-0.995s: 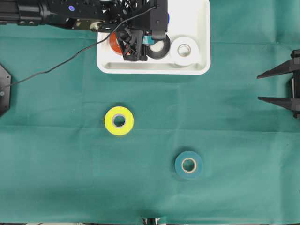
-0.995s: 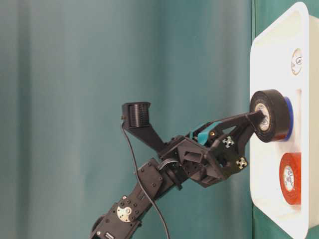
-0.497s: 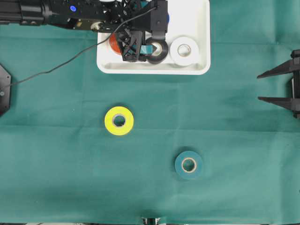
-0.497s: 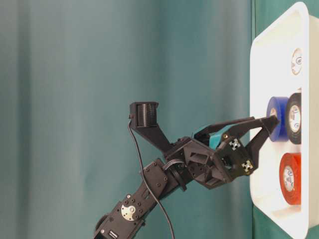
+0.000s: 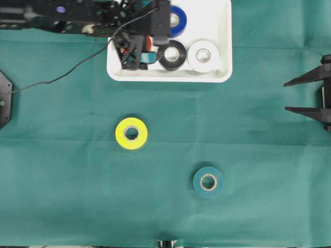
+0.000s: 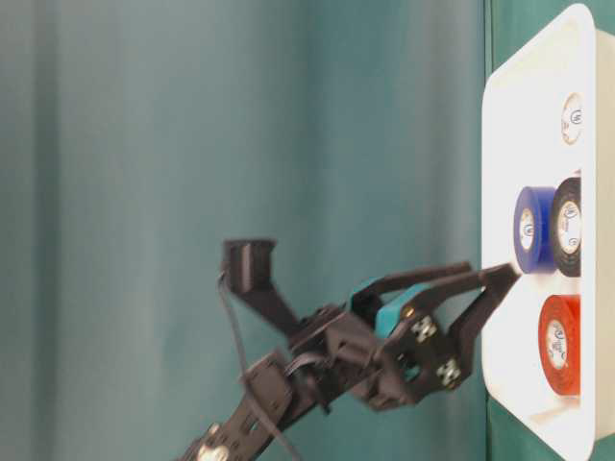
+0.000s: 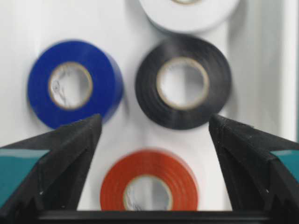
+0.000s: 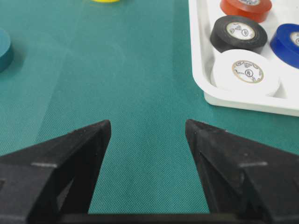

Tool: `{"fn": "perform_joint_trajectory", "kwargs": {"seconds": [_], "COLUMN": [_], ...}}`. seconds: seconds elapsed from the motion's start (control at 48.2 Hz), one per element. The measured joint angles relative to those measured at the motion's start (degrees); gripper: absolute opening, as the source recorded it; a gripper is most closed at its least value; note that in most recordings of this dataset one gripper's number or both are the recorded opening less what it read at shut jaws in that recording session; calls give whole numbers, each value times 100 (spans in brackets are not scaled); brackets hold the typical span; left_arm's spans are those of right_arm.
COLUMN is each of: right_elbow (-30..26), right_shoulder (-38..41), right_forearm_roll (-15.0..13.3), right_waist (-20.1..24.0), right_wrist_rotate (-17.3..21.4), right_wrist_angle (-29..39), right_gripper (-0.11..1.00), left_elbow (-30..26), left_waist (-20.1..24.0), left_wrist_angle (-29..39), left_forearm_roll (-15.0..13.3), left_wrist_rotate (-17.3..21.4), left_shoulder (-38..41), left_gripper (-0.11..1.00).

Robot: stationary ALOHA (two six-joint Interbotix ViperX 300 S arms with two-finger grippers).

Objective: Put the tape into the white case with the left arm.
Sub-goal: 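Retract the left gripper back to the left side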

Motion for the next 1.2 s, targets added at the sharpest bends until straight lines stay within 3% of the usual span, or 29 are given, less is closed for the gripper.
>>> {"fn": "perform_joint_trajectory", "kwargs": {"seconds": [0.725,1.202], "right_elbow": [-9,0], "right_shoulder": [0,0], "right_forearm_roll": [0,9], "right_waist": [0,0], "right_wrist_rotate": [9,9], "right_wrist_angle": [0,9], "right_gripper": [98,98], "left_elbow": [1345,2531], "left_waist": [-888,-1160], "left_wrist_angle": [-123,-1081], "left_forearm_roll": [0,-9], "left_wrist_rotate": [-9,-123], "left_shoulder": [-1644,-2909], "left_gripper": [93,93]}}
